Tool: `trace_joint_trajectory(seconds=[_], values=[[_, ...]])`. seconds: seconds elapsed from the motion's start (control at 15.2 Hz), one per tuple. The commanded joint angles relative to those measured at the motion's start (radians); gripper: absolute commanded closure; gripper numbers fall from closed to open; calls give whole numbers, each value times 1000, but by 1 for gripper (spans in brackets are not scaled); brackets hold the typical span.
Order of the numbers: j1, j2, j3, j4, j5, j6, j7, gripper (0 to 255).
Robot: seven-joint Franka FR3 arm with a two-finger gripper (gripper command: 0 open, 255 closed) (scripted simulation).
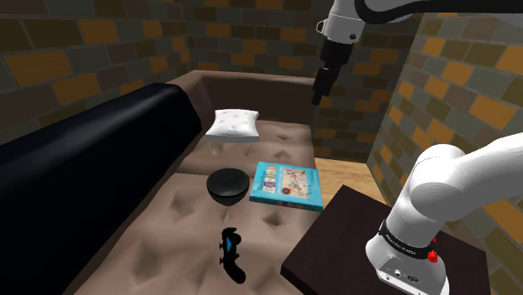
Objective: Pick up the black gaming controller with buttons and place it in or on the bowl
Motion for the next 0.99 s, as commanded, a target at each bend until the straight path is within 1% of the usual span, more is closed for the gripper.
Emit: trace_joint_trajectory(seconds=[0.0,0.46,0.92], values=[[0,0,0,0,0,0,0,0],[45,70,102,-108,76,129,116,0],[92,201,209,-166,150,276,228,0]])
